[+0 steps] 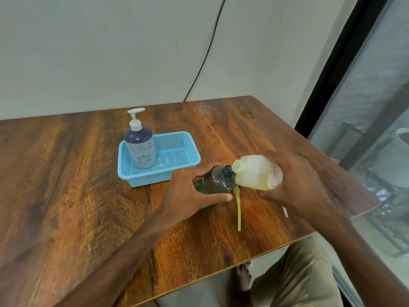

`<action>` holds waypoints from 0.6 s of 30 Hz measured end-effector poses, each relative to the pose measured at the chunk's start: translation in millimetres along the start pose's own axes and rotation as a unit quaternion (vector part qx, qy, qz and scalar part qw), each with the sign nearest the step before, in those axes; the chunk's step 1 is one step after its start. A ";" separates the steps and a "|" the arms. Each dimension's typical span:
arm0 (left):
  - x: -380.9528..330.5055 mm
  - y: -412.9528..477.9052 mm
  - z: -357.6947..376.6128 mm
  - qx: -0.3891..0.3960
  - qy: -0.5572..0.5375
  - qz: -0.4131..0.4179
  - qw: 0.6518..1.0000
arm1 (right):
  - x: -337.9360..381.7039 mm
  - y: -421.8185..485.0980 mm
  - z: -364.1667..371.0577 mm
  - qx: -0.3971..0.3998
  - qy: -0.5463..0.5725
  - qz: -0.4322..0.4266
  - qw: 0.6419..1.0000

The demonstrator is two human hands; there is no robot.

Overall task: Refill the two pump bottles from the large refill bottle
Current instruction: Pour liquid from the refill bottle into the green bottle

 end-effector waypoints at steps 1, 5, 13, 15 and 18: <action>-0.8 0.0 -0.2 -0.002 0.000 0.001 1.000 | 1.3 0.5 -0.5 0.001 -0.002 -0.002 1.000; -1.7 -0.6 -1.6 -0.007 -0.003 0.002 1.000 | 4.5 2.0 -2.0 0.005 -0.009 -0.007 1.000; 4.2 -1.4 0.7 -0.012 -0.003 0.000 1.000 | 9.2 4.1 -3.2 0.018 -0.020 -0.008 1.000; 4.0 -1.1 1.3 -0.012 -0.003 0.002 1.000 | 9.9 4.6 -3.1 0.022 -0.021 -0.009 1.000; 4.9 -1.6 1.2 -0.017 -0.009 0.003 1.000 | 11.4 5.2 -3.0 0.026 -0.021 -0.012 0.999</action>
Point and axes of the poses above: each hand's wrist, its own y-axis towards the middle knuckle, its own z-axis out of the palm, x = y × z, the point moved 10 cm from there along y, towards the middle knuckle, and after that the axes turned 2 degrees about -x, right-handed, at the moved point
